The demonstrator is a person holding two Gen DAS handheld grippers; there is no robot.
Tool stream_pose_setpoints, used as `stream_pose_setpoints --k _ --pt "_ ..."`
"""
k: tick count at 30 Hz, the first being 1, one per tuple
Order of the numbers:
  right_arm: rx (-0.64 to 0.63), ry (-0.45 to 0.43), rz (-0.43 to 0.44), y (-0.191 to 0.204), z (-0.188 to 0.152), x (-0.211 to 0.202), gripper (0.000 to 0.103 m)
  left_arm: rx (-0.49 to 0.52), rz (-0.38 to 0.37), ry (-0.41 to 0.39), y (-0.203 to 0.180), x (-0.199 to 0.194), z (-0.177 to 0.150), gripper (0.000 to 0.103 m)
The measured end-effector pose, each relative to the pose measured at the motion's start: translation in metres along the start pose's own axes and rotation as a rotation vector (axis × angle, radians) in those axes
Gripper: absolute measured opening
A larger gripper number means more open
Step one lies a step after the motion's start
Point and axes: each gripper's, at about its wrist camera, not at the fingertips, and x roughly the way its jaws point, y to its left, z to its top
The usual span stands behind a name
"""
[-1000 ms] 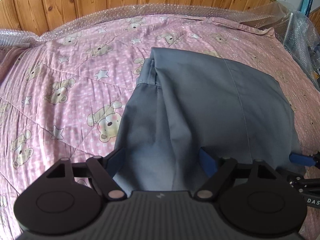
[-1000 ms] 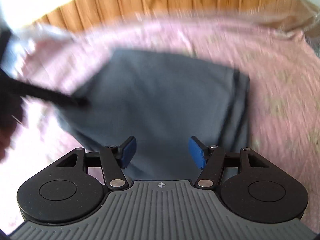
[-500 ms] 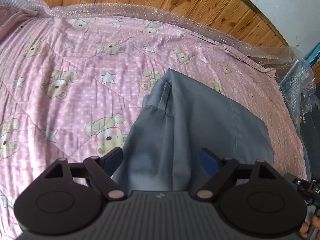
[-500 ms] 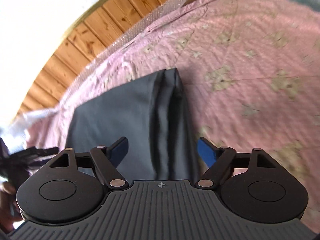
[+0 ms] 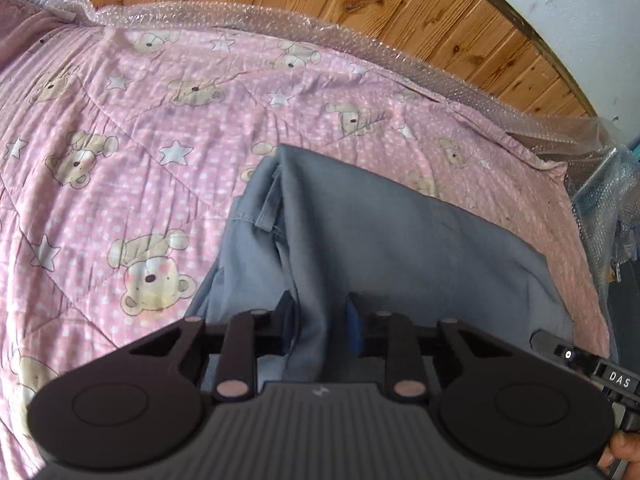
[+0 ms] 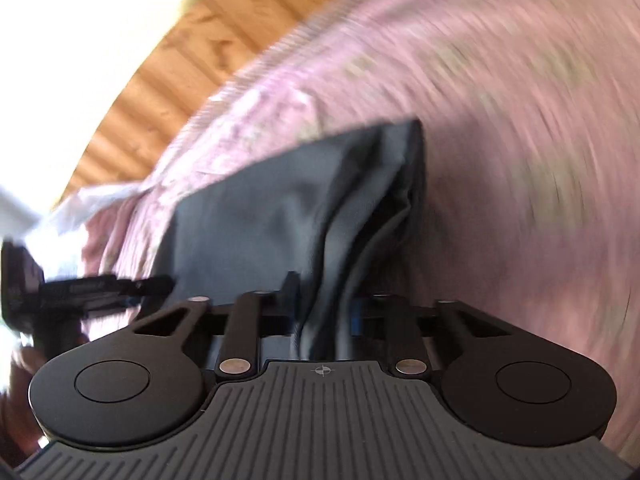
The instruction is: Fold clothes
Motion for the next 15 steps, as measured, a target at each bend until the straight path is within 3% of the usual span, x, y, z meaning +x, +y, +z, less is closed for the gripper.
stream_pose_setpoints --k 4,7,10,11,13,15 --pt "-0.183 -0.022 -0.01 0.004 0.072 -0.006 0.016 -0.019 0.042 -0.045 -0.028 0.021 0.009 0.018" --pt "-0.226 0.04 -0.081 -0.018 0.112 0.028 0.018 -0.016 0.083 -0.01 -0.037 0.056 0.016 0.027" --pt "-0.23 0.153 -0.155 -0.047 0.114 0.06 0.037 -0.018 0.108 -0.053 -0.041 0.038 0.012 0.029" --pt "-0.233 0.122 -0.172 -0.048 0.112 0.052 0.043 -0.021 0.107 -0.083 -0.041 0.023 0.008 0.027" --pt "-0.258 -0.012 -0.192 -0.035 0.105 0.02 0.041 -0.035 0.062 -0.178 -0.041 -0.018 -0.004 0.027" --pt "-0.294 -0.155 -0.156 -0.012 0.091 -0.015 0.042 -0.022 0.002 -0.197 -0.045 -0.032 -0.016 0.038"
